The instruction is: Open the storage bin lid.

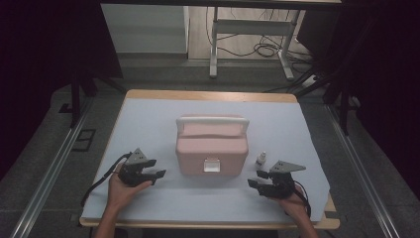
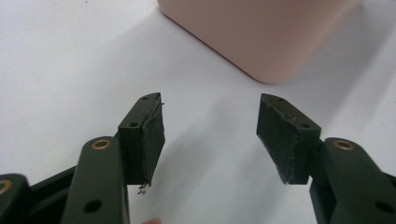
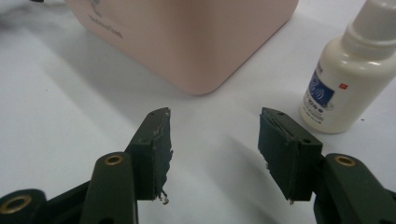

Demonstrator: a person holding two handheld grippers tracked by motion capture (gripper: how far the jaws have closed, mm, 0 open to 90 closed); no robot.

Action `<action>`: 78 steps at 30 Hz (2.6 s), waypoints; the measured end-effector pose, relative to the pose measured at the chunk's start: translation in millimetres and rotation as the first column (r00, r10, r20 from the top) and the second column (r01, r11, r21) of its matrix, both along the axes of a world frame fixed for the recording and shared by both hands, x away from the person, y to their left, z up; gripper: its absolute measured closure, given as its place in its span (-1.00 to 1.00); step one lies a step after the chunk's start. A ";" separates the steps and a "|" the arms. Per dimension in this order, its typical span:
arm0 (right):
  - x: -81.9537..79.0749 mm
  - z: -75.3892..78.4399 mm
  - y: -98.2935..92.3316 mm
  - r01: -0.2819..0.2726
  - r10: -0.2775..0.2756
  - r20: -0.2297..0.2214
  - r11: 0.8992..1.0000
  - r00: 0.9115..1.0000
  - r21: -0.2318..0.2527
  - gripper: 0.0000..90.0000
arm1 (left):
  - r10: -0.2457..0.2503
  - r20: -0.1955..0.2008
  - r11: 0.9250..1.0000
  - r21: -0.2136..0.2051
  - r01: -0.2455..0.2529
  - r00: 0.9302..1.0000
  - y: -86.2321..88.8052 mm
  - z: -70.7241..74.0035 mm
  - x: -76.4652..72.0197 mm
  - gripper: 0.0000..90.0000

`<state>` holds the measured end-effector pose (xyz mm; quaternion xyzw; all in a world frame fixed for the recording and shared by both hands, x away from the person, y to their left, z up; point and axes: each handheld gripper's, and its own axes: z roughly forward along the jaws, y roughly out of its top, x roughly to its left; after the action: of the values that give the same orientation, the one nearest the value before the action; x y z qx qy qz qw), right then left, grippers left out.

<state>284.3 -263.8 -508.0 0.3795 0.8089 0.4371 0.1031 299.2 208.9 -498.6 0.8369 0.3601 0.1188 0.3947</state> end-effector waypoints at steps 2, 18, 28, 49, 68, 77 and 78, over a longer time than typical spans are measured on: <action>0.1 -0.7 0.5 -0.002 0.002 0.005 1.000 1.000 -0.009 -0.02 | -0.029 -0.008 0.999 -0.013 0.029 1.000 4.4 4.8 2.2 -0.06; -2.5 -0.1 -2.0 -0.009 0.009 0.012 1.000 1.000 -0.018 -0.01 | -0.151 0.034 0.988 -0.024 0.152 0.988 24.1 82.0 26.6 0.03; -2.9 -1.0 -2.3 -0.015 0.015 0.008 1.000 1.000 -0.027 -0.02 | -0.181 0.037 0.983 -0.001 0.182 0.983 21.4 116.8 47.5 0.11; -2.2 -4.5 -1.7 -0.012 0.012 -0.005 0.999 1.000 -0.033 -0.02 | -0.289 0.022 0.956 0.063 0.287 0.957 9.1 166.7 66.2 0.13; -1.9 -6.9 -0.2 -0.014 0.013 -0.008 0.999 1.000 -0.038 -0.04 | -0.427 -0.036 0.875 0.236 0.423 0.904 -50.0 207.2 80.3 0.12; -2.4 -7.2 -0.4 -0.013 0.013 -0.015 0.999 1.000 -0.037 -0.04 | -0.466 -0.083 0.840 0.270 0.470 0.881 -71.7 213.1 94.9 0.13; -2.4 -7.2 -0.5 -0.013 0.012 -0.015 0.999 1.000 -0.036 -0.04 | -0.469 -0.088 0.836 0.275 0.474 0.879 -73.7 213.5 95.9 0.13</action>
<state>281.9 -264.3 -515.2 0.3756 0.8197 0.4204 0.1014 395.1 135.3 -285.1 0.9490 0.1250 0.0621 0.2827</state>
